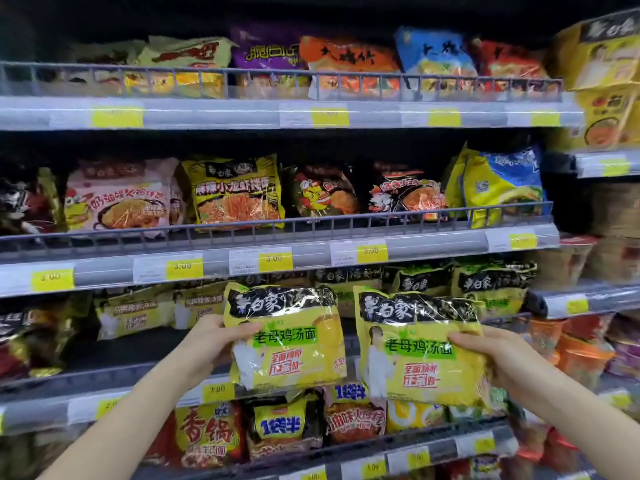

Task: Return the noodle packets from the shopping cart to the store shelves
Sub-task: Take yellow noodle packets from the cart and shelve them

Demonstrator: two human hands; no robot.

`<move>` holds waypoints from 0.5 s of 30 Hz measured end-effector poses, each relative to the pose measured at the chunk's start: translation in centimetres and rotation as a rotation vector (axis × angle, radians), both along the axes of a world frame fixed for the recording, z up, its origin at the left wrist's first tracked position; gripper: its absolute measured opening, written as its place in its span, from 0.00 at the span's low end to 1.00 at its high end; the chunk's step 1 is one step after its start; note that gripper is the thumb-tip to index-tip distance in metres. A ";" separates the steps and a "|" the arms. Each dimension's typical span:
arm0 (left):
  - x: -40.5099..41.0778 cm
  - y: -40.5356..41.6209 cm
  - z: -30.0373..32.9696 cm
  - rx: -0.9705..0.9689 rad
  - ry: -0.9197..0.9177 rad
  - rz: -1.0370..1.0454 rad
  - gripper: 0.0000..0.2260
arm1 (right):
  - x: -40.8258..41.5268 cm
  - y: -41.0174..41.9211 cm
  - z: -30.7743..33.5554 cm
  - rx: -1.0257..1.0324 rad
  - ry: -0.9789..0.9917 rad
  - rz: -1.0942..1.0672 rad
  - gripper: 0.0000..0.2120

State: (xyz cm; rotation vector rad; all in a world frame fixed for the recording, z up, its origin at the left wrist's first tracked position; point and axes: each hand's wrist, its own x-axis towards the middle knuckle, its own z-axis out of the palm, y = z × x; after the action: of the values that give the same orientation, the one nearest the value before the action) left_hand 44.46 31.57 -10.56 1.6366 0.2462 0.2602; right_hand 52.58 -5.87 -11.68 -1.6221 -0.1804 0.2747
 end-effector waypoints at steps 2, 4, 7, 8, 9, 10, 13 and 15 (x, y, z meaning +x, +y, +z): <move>0.0 0.2 -1.0 0.007 -0.029 0.032 0.15 | 0.8 0.0 -1.8 0.009 -0.008 0.012 0.46; 0.0 0.6 -2.5 0.004 -0.051 0.036 0.16 | 1.1 0.1 -3.7 0.049 0.005 0.023 0.42; -0.2 0.9 -4.5 -0.001 -0.086 0.070 0.14 | 1.2 0.5 -5.6 0.057 0.001 0.022 0.34; -0.2 1.1 -5.0 -0.008 -0.093 0.085 0.13 | 1.3 0.7 -5.8 0.076 -0.003 0.017 0.30; -0.2 1.2 -5.5 -0.010 -0.101 0.099 0.12 | 1.5 0.9 -5.7 0.099 -0.013 0.007 0.27; -0.3 1.3 -5.9 -0.008 -0.106 0.107 0.10 | 2.1 1.1 -5.7 0.118 -0.032 -0.019 0.25; -0.9 1.4 -6.7 -0.010 -0.129 0.116 0.12 | 3.9 2.3 -4.2 0.177 -0.108 -0.101 0.15; -1.1 1.2 -6.8 0.004 -0.124 0.125 0.10 | 5.1 3.4 -2.5 0.165 -0.170 -0.148 0.09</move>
State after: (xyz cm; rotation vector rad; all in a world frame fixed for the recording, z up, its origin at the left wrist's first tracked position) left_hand 43.35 32.80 -17.36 1.6045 0.2545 0.4558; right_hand 57.66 -2.46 -14.21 -1.4855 -0.2062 0.0067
